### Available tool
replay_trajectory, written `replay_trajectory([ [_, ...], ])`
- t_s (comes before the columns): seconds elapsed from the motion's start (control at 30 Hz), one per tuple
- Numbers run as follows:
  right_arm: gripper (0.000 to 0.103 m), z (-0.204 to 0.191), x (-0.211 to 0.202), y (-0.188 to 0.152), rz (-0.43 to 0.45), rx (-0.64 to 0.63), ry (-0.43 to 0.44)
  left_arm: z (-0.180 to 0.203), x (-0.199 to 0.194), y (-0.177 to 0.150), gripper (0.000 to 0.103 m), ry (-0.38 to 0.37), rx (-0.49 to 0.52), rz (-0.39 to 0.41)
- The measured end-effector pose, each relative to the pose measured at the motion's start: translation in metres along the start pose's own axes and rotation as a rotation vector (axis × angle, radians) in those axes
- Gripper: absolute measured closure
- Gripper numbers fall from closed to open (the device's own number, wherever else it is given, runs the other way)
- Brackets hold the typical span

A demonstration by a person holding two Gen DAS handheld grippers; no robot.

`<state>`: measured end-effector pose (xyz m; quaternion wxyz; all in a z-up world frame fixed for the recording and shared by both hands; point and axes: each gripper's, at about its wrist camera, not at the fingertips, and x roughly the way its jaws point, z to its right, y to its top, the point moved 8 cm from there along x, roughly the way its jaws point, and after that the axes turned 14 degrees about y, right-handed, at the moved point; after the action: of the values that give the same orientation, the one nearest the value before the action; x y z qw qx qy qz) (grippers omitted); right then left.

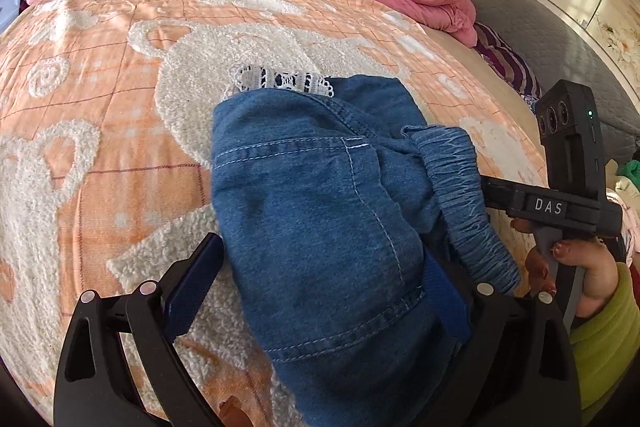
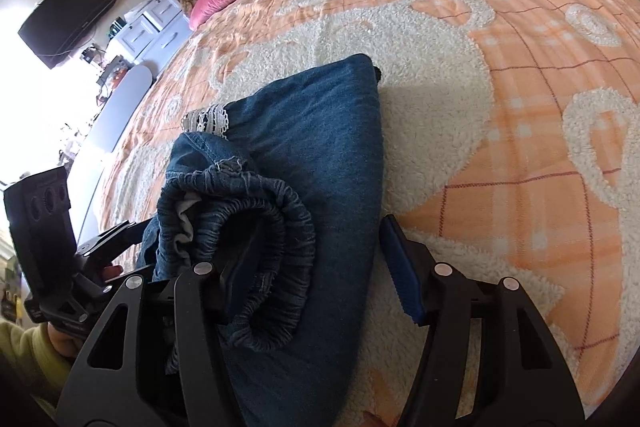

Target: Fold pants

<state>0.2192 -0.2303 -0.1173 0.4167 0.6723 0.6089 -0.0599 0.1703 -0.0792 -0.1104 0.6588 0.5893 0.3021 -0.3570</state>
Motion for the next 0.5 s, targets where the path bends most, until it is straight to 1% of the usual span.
replay_trajectory([
  [0.07,0.05,0.0,0.002,0.001,0.0,-0.003,0.008,0.001,0.001,0.001,0.01,-0.001,-0.004,0.001],
  [0.1,0.055,-0.001,0.002,0.001,0.0,-0.009,0.006,0.002,0.002,0.001,0.012,0.0,-0.003,0.001],
  [0.13,0.066,-0.003,0.002,0.001,0.002,-0.023,0.01,0.003,0.002,0.001,0.015,0.002,-0.004,0.003],
  [0.17,0.075,-0.006,0.003,0.001,0.006,-0.03,0.029,0.003,0.002,0.002,0.017,0.001,-0.005,0.006],
  [0.2,0.081,-0.009,0.003,0.0,0.015,-0.03,0.05,0.004,0.001,0.002,0.021,-0.001,-0.008,0.009],
  [0.27,0.081,-0.011,0.002,-0.002,0.033,-0.047,0.029,0.004,-0.002,0.003,0.026,-0.006,-0.02,0.019],
  [0.33,0.081,-0.012,0.001,-0.002,0.042,-0.047,0.027,0.004,-0.003,0.004,0.03,-0.006,-0.026,0.026],
  [0.5,0.08,-0.01,0.003,-0.002,0.042,-0.035,0.014,0.003,-0.002,0.004,0.031,0.002,-0.027,0.03],
])
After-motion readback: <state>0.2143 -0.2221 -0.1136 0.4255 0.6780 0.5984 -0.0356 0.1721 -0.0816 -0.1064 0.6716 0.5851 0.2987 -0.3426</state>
